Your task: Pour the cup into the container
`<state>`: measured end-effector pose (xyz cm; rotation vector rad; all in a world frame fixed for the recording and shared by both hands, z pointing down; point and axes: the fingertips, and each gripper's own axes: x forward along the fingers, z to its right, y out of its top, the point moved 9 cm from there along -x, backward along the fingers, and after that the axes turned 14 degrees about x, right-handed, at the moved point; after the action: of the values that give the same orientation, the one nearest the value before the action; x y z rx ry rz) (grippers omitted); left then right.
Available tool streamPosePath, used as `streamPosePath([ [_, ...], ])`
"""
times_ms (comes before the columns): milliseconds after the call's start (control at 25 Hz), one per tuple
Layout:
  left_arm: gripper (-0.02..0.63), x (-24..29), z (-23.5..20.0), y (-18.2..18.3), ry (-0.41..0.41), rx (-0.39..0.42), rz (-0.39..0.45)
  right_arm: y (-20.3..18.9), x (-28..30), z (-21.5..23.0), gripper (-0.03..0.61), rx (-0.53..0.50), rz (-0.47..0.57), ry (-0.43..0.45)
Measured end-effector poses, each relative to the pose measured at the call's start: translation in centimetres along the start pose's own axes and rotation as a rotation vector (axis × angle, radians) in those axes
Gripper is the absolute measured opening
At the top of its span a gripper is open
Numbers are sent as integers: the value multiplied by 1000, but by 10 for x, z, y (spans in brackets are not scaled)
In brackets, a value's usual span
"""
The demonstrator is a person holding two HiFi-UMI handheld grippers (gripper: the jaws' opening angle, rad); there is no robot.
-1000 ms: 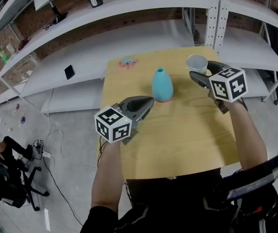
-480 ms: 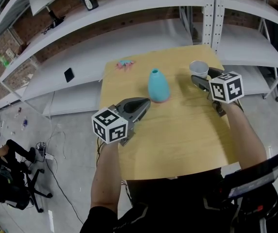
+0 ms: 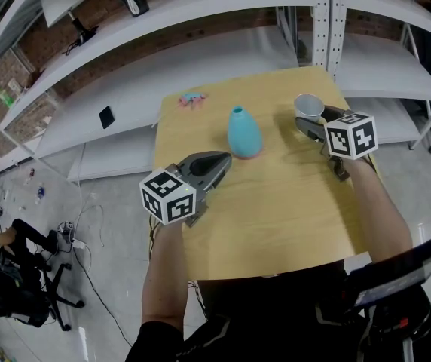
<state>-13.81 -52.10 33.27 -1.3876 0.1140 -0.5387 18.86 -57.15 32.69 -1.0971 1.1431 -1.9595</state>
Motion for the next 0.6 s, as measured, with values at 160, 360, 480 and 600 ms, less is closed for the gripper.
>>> streamPosePath([
  [160,2,0,0,0,3,-2,-1,0,-3,-1,303,-16,-1,-4],
  [360,2,0,1,0,8,0,3,2,-17,-4,329,-6,19,-8],
  [480,2,-1,1,0,11,5,13,4,-30,-9,330,-7,39,-10],
  [600,2,-3,1,0,35,3,20,5,-46,-16,328,-11,69,-15],
])
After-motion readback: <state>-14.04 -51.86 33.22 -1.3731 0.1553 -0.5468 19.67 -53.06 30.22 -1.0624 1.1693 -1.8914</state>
